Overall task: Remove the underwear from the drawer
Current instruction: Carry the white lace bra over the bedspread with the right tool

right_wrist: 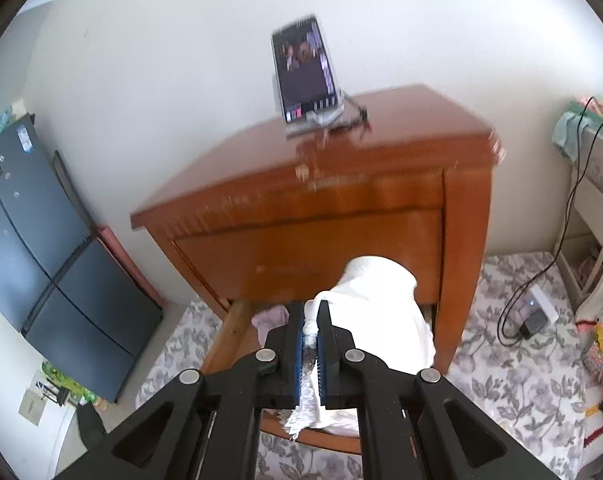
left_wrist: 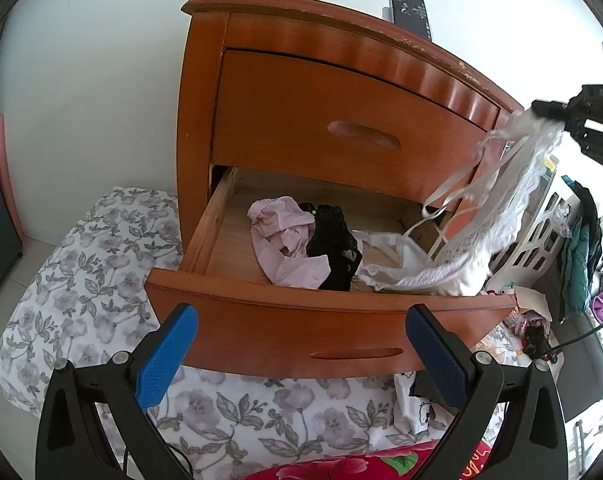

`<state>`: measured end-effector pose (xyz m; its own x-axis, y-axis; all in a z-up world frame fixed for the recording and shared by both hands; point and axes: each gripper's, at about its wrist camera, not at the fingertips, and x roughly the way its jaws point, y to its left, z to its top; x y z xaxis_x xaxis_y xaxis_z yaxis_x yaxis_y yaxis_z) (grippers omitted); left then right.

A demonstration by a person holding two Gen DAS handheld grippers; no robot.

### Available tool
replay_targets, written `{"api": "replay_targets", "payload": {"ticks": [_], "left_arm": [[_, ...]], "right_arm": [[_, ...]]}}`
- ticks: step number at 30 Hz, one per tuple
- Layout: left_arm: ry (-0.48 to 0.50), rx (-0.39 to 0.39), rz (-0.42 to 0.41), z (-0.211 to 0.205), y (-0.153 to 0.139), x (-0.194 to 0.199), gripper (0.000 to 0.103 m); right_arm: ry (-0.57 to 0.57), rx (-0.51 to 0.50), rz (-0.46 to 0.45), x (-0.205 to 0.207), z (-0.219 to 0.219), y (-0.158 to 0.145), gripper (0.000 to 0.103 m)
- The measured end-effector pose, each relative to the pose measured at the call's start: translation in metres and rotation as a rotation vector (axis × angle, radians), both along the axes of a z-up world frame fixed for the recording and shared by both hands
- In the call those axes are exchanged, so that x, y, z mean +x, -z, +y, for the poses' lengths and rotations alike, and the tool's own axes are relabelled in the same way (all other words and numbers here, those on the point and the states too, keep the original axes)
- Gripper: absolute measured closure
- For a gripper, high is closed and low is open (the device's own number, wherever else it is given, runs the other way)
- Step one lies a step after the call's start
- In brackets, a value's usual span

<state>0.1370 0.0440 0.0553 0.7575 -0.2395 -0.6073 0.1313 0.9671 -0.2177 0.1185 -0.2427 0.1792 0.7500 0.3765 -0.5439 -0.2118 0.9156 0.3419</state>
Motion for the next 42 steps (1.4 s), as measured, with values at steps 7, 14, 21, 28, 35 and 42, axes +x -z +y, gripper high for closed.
{"api": "replay_targets", "payload": {"ticks": [7, 14, 21, 28, 35, 42], "left_arm": [[0.002, 0.006, -0.017, -0.002, -0.009, -0.005, 0.000], [0.007, 0.018, -0.033, -0.007, -0.018, -0.011, 0.000], [0.025, 0.030, -0.045, -0.015, -0.023, -0.015, 0.000], [0.036, 0.043, -0.050, -0.021, -0.025, -0.018, 0.000], [0.048, 0.058, -0.042, -0.027, -0.022, -0.016, 0.000], [0.044, 0.070, -0.029, -0.027, -0.017, -0.014, 0.000]], "right_arm": [[0.040, 0.048, -0.095, -0.024, -0.026, -0.038, 0.097], [0.094, 0.037, -0.192, -0.055, -0.057, -0.082, 0.097], [0.183, -0.008, -0.265, -0.094, -0.100, -0.114, 0.097], [0.294, -0.107, -0.230, -0.114, -0.140, -0.106, 0.097], [0.356, -0.245, -0.025, -0.082, -0.159, -0.022, 0.097], [0.320, -0.225, 0.295, -0.026, -0.150, 0.128, 0.097]]}}
